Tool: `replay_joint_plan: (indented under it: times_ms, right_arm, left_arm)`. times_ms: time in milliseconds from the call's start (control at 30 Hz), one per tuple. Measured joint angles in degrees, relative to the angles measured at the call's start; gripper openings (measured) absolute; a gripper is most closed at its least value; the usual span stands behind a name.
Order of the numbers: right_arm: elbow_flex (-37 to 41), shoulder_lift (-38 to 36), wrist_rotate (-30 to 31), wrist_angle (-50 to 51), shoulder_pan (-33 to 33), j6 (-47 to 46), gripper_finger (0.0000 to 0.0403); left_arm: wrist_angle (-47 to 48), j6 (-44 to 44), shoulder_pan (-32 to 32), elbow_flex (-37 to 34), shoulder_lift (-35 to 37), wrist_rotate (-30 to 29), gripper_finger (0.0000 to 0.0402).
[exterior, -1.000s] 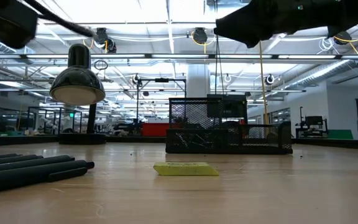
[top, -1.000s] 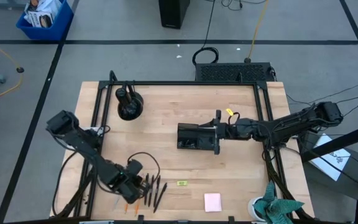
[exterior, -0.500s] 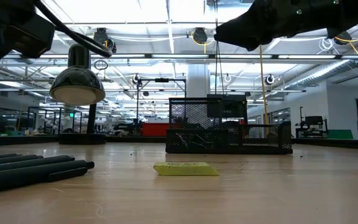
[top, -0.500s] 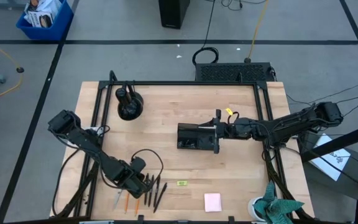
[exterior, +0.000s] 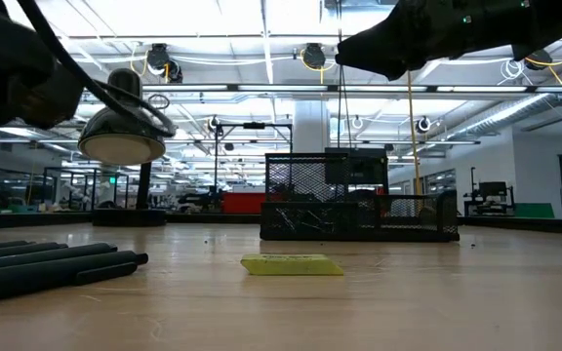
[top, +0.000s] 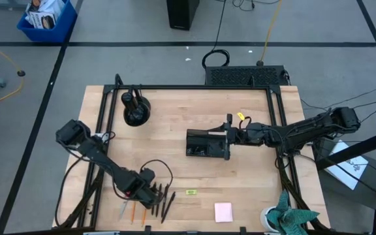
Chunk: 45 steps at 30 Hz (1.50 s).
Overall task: Pick and place office supplies into organizer
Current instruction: Put the yellow pencil into the black desk organizer
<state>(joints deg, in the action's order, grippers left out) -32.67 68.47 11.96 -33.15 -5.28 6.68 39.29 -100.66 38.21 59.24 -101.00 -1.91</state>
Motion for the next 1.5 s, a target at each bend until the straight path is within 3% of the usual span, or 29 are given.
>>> replay_joint_plan:
  times_ms: [367,700,933,1133,1400,1500]
  right_arm:
    - [0.0,0.0,0.0,0.1,0.0,-0.1,0.0183]
    - [0.0,0.0,-0.1,0.9,0.0,-0.2,0.0183]
    - [0.0,0.0,-0.1,1.3,0.0,-0.2,0.018]
    - [0.0,0.0,-0.1,1.3,0.0,-0.2,0.0177]
    - [0.0,0.0,-0.1,1.3,-0.1,-0.3,0.0178]
    - [0.0,0.0,-0.1,1.3,-0.1,-0.3,0.0175]
  left_arm:
    - [2.9,0.3,-0.6,-0.2,-1.0,-0.5,0.0226]
    - [0.8,4.9,-1.4,-0.1,-5.0,2.1,0.0155]
    - [-0.7,8.4,-1.5,-0.2,-5.1,1.9,0.008]
    - [-2.0,12.7,-1.3,-0.2,-5.1,-1.1,0.0013]
    - [-2.0,16.3,-1.1,-0.6,-3.8,-5.2,0.0024]
    - [-0.6,16.8,-1.2,-1.0,-1.0,-12.5,0.001]
